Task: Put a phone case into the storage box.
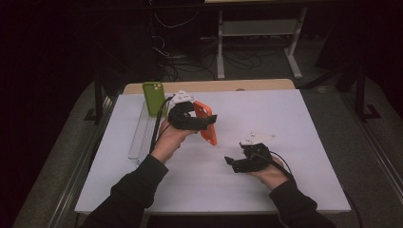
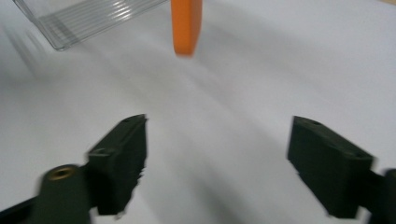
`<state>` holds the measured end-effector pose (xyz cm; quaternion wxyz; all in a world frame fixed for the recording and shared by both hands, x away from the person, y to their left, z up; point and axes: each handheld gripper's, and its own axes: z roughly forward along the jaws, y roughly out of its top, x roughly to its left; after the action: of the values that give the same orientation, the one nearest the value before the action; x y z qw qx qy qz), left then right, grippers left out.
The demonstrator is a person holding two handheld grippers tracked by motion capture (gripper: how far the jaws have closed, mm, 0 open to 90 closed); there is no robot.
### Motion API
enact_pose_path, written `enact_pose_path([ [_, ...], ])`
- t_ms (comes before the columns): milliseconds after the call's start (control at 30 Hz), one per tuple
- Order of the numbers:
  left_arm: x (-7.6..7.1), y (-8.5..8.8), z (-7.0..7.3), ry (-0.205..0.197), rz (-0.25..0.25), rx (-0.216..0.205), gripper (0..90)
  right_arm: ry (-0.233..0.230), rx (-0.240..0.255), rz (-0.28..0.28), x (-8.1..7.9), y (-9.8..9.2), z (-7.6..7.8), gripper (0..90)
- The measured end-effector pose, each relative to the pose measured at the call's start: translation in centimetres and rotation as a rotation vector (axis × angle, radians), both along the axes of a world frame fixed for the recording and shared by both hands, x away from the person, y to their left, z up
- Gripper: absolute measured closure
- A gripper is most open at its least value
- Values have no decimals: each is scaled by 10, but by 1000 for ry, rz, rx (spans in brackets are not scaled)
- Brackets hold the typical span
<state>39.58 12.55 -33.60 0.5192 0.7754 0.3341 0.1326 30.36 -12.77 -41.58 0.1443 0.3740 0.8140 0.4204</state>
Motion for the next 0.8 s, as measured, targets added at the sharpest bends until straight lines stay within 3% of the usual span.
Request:
enact_pose_path([
  [133,8,13,13,-22,40,-5,146,-22,1,2,-3,-11,-2,38],
  [233,13,23,22,-40,66,3,145,-3,-8,-5,-5,-20,-4,0],
  [567,28,64,45,-97,200,33,146,8,-24,-56,-13,-47,-11,0],
  [800,41,96,49,-116,324,63,146,1,-37,-68,-18,-58,-13,0],
])
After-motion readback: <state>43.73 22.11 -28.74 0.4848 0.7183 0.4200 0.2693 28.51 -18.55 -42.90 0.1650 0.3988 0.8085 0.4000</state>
